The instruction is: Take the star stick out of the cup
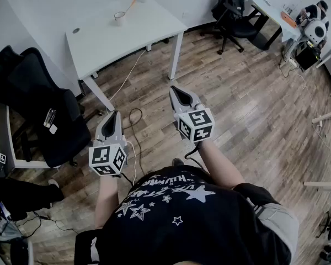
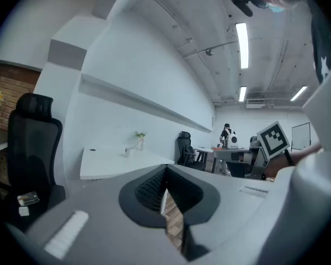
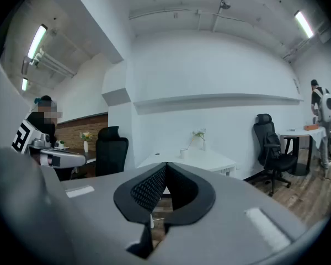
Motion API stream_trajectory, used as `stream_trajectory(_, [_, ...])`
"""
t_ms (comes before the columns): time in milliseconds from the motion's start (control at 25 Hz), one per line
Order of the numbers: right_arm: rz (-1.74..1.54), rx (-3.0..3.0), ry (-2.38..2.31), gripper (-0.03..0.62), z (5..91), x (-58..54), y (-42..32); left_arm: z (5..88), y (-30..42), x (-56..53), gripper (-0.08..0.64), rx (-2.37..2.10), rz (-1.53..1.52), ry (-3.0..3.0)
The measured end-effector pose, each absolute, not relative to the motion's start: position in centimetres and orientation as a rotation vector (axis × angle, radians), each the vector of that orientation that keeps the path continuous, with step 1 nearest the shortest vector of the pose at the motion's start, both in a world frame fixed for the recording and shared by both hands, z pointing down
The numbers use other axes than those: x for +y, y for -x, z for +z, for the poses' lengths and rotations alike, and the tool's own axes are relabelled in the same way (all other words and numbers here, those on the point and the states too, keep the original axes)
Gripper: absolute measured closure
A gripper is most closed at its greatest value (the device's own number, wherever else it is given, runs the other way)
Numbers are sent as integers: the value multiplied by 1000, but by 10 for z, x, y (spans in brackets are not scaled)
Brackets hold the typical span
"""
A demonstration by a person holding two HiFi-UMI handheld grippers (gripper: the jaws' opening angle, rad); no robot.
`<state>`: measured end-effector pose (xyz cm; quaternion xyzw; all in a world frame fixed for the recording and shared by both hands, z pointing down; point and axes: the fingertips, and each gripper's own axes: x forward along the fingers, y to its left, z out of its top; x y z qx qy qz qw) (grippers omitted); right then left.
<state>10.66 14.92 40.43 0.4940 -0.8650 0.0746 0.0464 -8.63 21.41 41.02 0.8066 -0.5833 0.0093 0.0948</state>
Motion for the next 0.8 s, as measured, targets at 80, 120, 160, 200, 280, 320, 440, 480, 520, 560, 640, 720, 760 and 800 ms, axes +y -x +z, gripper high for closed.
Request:
stream_trajectory(80, [226,-2641,-1505,580,405,152,-103,411,90,216,558,-1729,31,-2388])
stream_trajectory(120, [226,-2641,-1503,580,405,153,-101,411,91,217,558,-1729,32,-2387])
stream_trajectory(160, [226,-2642,-1500,580,405,154,-100,411,92,218,558,-1728,35,-2387])
stream_trajectory(200, [227,-2643,-1498,580,405,155,-98,411,93,219,558,-1728,37,-2388])
stream_trajectory(280, [233,-2644,-1494,580,405,157,-96,410,94,221,558,-1726,44,-2389])
stream_trajectory(320, [236,-2644,-1493,580,406,159,-96,411,94,222,558,-1726,47,-2390])
stream_trajectory(440, [239,-2645,-1488,580,409,163,-93,412,95,225,558,-1727,59,-2393])
stream_trajectory(480, [240,-2645,-1488,580,410,164,-93,412,95,226,558,-1727,62,-2395])
stream_trajectory(520, [242,-2645,-1491,580,410,164,-92,412,95,227,558,-1726,64,-2397])
stream_trajectory(560, [247,-2645,-1497,580,410,165,-91,413,95,228,558,-1723,64,-2399])
stream_trajectory(640, [267,-2648,-1518,580,411,168,-90,413,96,233,558,-1712,60,-2404])
stream_trajectory(720, [298,-2660,-1544,578,413,171,-87,415,99,241,558,-1692,52,-2413])
stream_trajectory(760, [314,-2663,-1559,578,414,172,-85,418,101,244,558,-1681,51,-2418])
stream_trajectory(800, [326,-2662,-1573,578,416,173,-83,421,105,247,558,-1672,51,-2419])
